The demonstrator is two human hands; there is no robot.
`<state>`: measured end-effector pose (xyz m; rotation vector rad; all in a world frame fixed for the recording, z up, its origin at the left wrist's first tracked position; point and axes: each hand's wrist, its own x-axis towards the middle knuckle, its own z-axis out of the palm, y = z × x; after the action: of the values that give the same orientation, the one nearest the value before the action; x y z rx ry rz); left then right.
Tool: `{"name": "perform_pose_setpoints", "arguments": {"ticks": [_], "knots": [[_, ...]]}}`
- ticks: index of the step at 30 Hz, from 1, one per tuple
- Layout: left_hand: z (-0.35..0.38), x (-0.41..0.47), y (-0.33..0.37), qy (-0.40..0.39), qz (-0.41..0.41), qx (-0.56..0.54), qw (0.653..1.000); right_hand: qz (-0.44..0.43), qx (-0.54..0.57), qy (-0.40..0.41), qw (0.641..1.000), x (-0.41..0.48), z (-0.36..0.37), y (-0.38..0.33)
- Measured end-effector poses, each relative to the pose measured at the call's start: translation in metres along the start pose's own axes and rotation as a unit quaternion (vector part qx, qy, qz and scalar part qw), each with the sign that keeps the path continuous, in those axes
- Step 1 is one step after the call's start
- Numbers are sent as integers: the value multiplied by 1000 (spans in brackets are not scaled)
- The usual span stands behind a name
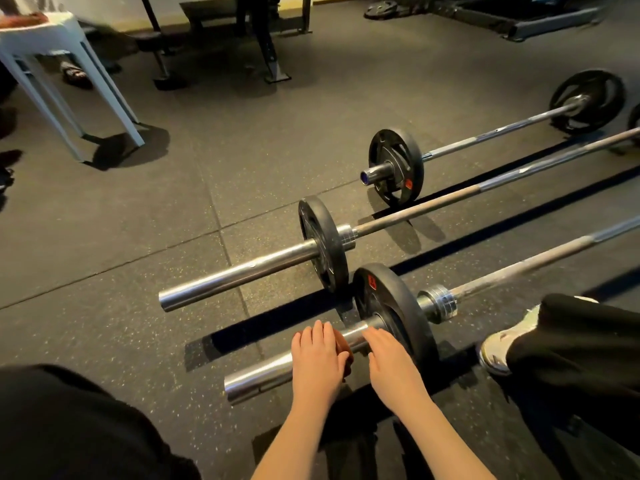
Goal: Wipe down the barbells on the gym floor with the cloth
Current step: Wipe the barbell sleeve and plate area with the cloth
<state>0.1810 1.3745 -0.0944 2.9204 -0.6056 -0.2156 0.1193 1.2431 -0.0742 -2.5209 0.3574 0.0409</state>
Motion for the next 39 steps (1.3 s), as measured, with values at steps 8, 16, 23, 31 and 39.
{"name": "perform_pose_setpoints", "arguments": {"ticks": [8, 16, 23, 31, 39], "knots": [[-16, 20, 11, -60, 65, -111, 990, -10, 15, -1, 1000, -10, -11, 7], [-7, -26, -29, -21, -35, -80, 996, -132, -44, -46, 989, 15, 11, -29], [-4, -26, -51, -29, 19, -49, 998, -134, -76, 26, 988, 36, 13, 8], [-7, -12, -54, -27, 20, -88, 996, -148, -114, 24, 982, 30, 28, 0], [-5, -12, -53, -18, 12, -107, 994, -53, -167, 26, 984, 15, 32, -26]]}}
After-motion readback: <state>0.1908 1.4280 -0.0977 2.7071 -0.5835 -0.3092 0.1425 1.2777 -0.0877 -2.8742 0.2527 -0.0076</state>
